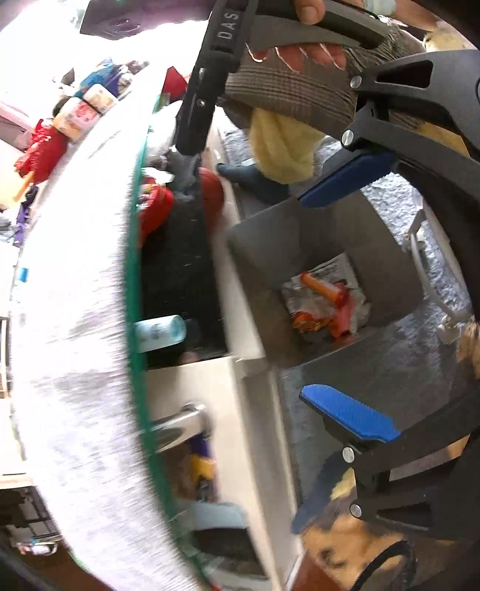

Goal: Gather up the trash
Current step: 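Raise both open tools back above the table, then grasp the clear-blue plastic clip with the left tool while the right tool grasps the blue-white bottle, then lower the plastic clip and bottle below the table edge to the grey bin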

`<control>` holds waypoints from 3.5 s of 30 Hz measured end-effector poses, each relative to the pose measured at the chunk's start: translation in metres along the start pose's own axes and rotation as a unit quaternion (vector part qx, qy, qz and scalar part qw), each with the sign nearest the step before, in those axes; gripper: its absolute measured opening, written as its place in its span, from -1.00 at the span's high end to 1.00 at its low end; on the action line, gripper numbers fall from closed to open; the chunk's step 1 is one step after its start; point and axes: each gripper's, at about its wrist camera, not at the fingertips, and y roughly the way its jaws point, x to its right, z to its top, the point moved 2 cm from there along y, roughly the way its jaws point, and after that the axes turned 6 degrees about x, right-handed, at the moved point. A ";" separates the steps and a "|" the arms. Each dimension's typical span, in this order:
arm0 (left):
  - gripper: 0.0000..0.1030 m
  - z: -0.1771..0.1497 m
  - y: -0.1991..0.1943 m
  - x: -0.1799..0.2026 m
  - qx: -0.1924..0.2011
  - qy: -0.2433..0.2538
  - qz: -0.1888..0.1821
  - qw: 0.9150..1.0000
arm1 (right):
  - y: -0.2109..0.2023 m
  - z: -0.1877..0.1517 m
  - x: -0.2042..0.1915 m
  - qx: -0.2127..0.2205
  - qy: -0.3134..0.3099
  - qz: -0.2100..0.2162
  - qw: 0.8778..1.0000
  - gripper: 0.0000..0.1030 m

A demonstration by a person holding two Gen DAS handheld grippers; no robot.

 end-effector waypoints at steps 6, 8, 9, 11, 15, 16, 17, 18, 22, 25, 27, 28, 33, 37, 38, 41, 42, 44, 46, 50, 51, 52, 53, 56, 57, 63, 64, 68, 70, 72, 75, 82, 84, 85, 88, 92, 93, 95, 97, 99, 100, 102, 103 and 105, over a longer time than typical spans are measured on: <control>-0.84 0.047 -0.024 -0.008 0.037 0.015 0.021 0.999 | -0.012 0.053 0.010 0.033 -0.011 -0.022 0.999 -0.94; -0.84 0.064 -0.029 -0.011 0.045 0.024 0.025 0.998 | -0.011 0.072 0.012 0.036 -0.024 -0.031 0.999 -0.94; -0.84 0.073 -0.030 -0.011 0.048 0.030 0.030 0.998 | -0.011 0.080 0.013 0.038 -0.030 -0.036 0.998 -0.94; -0.84 0.094 -0.032 -0.012 0.056 0.043 0.041 0.997 | -0.008 0.097 0.015 0.042 -0.041 -0.045 0.997 -0.94; -0.84 0.135 -0.032 -0.014 0.073 0.055 0.050 0.995 | 0.000 0.137 0.020 0.052 -0.043 -0.050 0.996 -0.94; -0.84 0.144 -0.032 -0.014 0.077 0.057 0.051 0.994 | 0.003 0.145 0.021 0.053 -0.040 -0.048 0.997 -0.94; -0.84 0.154 -0.031 -0.014 0.080 0.059 0.053 0.994 | 0.007 0.153 0.024 0.053 -0.034 -0.042 0.997 -0.94; -0.84 0.163 -0.029 -0.014 0.082 0.060 0.055 0.993 | 0.011 0.158 0.026 0.052 -0.028 -0.038 0.998 -0.93; -0.84 0.203 -0.017 -0.013 0.092 0.066 0.058 0.992 | 0.030 0.185 0.035 0.051 -0.020 -0.047 0.997 -0.93; -0.84 0.226 -0.003 -0.011 0.094 0.069 0.053 0.992 | 0.045 0.203 0.038 0.055 -0.014 -0.054 0.997 -0.93; -0.84 0.245 0.012 -0.009 0.100 0.072 0.049 0.991 | 0.051 0.213 0.040 0.061 -0.008 -0.063 0.996 -0.93; -0.84 0.250 0.017 -0.009 0.103 0.072 0.049 0.991 | 0.055 0.218 0.042 0.064 -0.005 -0.066 0.996 -0.93; -0.73 0.282 0.055 -0.008 0.106 0.071 0.035 0.991 | 0.069 0.237 0.051 0.081 0.015 -0.076 0.994 -0.93; -0.52 0.299 0.081 -0.001 0.107 0.076 0.033 0.991 | 0.074 0.247 0.060 0.097 0.033 -0.079 0.992 -0.93; -0.44 0.303 0.089 0.000 0.106 0.076 0.032 0.991 | 0.074 0.249 0.062 0.103 0.035 -0.078 0.991 -0.93; -0.32 0.313 0.107 0.003 0.100 0.077 0.023 0.992 | 0.076 0.256 0.069 0.111 0.039 -0.080 0.990 -0.93; -0.32 0.316 0.114 0.004 0.098 0.077 0.020 0.992 | 0.079 0.258 0.071 0.110 0.039 -0.079 0.990 -0.93; -0.32 0.319 0.122 0.007 0.096 0.079 0.016 0.992 | 0.085 0.261 0.074 0.106 0.037 -0.079 0.990 -0.93; -0.31 0.323 0.130 0.008 0.095 0.082 0.016 0.992 | 0.088 0.261 0.076 0.105 0.036 -0.076 0.991 -0.93; 0.43 0.324 0.145 0.007 0.077 0.084 -0.002 0.993 | 0.099 0.263 0.075 0.100 0.031 -0.068 0.992 -0.93; 0.55 0.324 0.147 0.006 0.072 0.083 -0.007 0.994 | 0.102 0.264 0.074 0.099 0.030 -0.064 0.993 -0.93; 0.62 0.324 0.148 0.003 0.073 0.080 -0.015 0.994 | 0.104 0.264 0.073 0.099 0.028 -0.060 0.993 -0.93; 0.73 0.324 0.146 0.000 0.073 0.079 -0.018 0.994 | 0.108 0.265 0.070 0.097 0.023 -0.051 0.994 -0.93; 0.76 0.325 0.141 -0.010 0.077 0.079 -0.014 0.994 | 0.120 0.270 0.059 0.093 0.006 -0.028 0.995 -0.90; 0.76 0.326 0.139 -0.014 0.080 0.078 -0.009 0.994 | 0.124 0.270 0.054 0.091 -0.001 -0.024 0.996 -0.82; 0.76 0.332 0.118 -0.062 0.097 0.040 0.020 0.994 | 0.156 0.275 0.020 0.073 -0.061 -0.013 0.995 -0.43; 0.76 0.332 0.116 -0.068 0.099 0.036 0.023 0.994 | 0.160 0.275 0.016 0.071 -0.068 -0.009 0.995 -0.36; 0.76 0.336 0.109 -0.084 0.104 0.027 0.032 0.994 | 0.179 0.277 0.003 0.050 -0.092 -0.002 0.995 0.11; 0.76 0.336 0.106 -0.087 0.105 0.027 0.033 0.994 | 0.180 0.278 0.002 0.052 -0.100 -0.010 0.994 0.20; 0.76 0.336 0.103 -0.086 0.106 0.032 0.035 0.993 | 0.179 0.279 0.002 0.049 -0.097 -0.007 0.994 0.38; 0.76 0.332 0.097 -0.079 0.107 0.045 0.036 0.993 | 0.175 0.276 0.004 0.042 -0.093 -0.005 0.995 0.42; 0.76 0.310 0.058 -0.056 0.120 0.051 0.028 0.991 | 0.131 0.254 0.005 0.053 -0.073 -0.005 0.996 0.44; 0.76 0.302 0.045 -0.049 0.123 0.053 0.024 0.991 | 0.110 0.245 0.003 0.060 -0.069 -0.004 0.996 0.44; 0.76 0.297 0.037 -0.044 0.126 0.054 0.023 0.990 | 0.095 0.239 0.002 0.064 -0.067 -0.002 0.996 0.44; 0.76 0.274 0.003 -0.029 0.136 0.060 0.020 0.989 | 0.062 0.221 -0.006 0.073 -0.068 0.004 0.995 0.44; 0.76 0.238 -0.040 -0.011 0.149 0.067 0.012 0.986 | 0.013 0.184 -0.013 0.082 -0.066 0.014 0.994 0.44; 0.76 0.228 -0.051 -0.007 0.153 0.069 0.011 0.986 | 0.003 0.174 -0.014 0.083 -0.065 0.017 0.994 0.44; 0.76 0.204 -0.073 0.000 0.159 0.070 0.010 0.985 | -0.016 0.153 -0.017 0.084 -0.064 0.022 0.994 0.43; 0.76 0.185 -0.085 0.005 0.160 0.070 0.009 0.985 | -0.030 0.135 -0.017 0.086 -0.062 0.023 0.994 0.43; 0.76 0.159 -0.097 0.009 0.158 0.068 0.008 0.985 | -0.045 0.111 -0.018 0.085 -0.059 0.027 0.994 0.43; 0.76 0.147 -0.100 0.010 0.156 0.067 0.008 0.985 | -0.047 0.104 -0.020 0.084 -0.058 0.028 0.994 0.43; 0.76 0.120 -0.103 0.015 0.149 0.067 0.008 0.987 | -0.054 0.081 -0.020 0.078 -0.057 0.031 0.995 0.44; 0.76 0.104 -0.101 0.017 0.143 0.065 0.007 0.988 | -0.055 0.069 -0.021 0.074 -0.057 0.032 0.995 0.43; 0.76 0.084 -0.095 0.016 0.132 0.058 0.004 0.990 | -0.054 0.049 -0.023 0.064 -0.057 0.034 0.996 0.44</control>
